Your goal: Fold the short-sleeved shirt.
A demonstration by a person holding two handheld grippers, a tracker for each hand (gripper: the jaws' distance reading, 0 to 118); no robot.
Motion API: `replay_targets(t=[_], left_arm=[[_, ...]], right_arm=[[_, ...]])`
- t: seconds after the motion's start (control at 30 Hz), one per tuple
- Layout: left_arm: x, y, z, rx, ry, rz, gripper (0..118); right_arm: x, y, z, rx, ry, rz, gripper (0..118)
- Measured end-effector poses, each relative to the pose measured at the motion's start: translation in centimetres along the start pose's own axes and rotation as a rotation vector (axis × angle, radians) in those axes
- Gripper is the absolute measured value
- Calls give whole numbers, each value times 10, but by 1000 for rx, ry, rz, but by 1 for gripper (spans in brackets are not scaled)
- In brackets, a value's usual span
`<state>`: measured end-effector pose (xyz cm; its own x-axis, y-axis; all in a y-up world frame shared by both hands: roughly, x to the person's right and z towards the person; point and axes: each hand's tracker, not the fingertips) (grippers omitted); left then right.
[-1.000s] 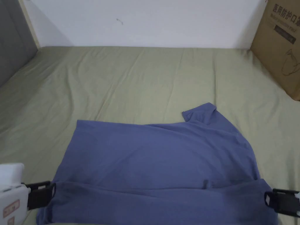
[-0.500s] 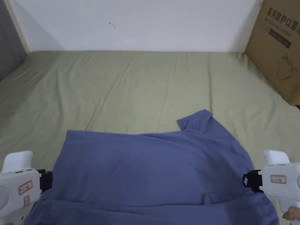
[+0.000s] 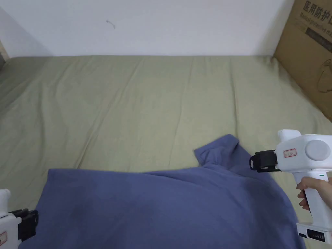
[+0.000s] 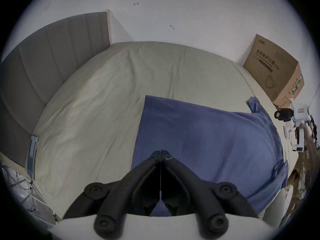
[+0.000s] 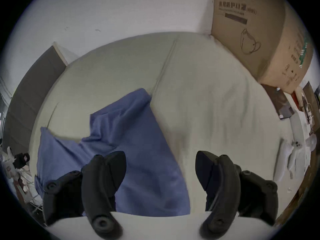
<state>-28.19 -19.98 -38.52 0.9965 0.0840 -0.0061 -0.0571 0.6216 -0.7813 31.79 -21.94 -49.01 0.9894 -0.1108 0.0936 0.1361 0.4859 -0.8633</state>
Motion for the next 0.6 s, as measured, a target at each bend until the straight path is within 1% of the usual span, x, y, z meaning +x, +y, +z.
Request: replay_targets(t=[0.07, 0.1, 0.13, 0.17, 0.2, 0.23, 0.27, 0.3, 0.33, 0.4, 0.5, 0.6], left_arm=[[2, 0, -7, -15, 6, -3, 0], [2, 0, -9, -22, 10, -1, 0], [1, -1, -11, -27, 11, 1, 0], [1, -2, -13, -31, 12, 3, 0], [0, -2, -13, -35, 16, 6, 0], [-1, -3, -13, -37, 17, 9, 0], [-1, -4, -13, -39, 15, 12, 0], [-2, -5, -12, -39, 11, 17, 0], [-3, -4, -12, -39, 6, 21, 0], [-3, -3, -13, -42, 11, 24, 0], [-4, 3, -13, -30, 14, 30, 0], [-7, 17, -18, -3, -3, 53, 3]], right_arm=[[-1, 0, -19, -31, 3, 9, 82], [-1, -1, -29, -65, -15, 27, 77], [-3, -3, -35, -80, -35, 43, 60], [-4, -6, -42, -100, -52, 58, 55], [-6, -9, -45, -77, -63, 64, 54], [-7, -11, -40, -67, -47, 51, 43], [-8, -10, -33, -48, -50, 44, 23], [-8, -10, -29, -19, -59, 70, 0], [-8, -11, -26, -10, -56, 75, 0], [-2, -6, -24, -21, -33, 32, 0], [3, -7, -18, -1, -20, -2, 0], [4, -5, -15, 5, -18, 1, 0]])
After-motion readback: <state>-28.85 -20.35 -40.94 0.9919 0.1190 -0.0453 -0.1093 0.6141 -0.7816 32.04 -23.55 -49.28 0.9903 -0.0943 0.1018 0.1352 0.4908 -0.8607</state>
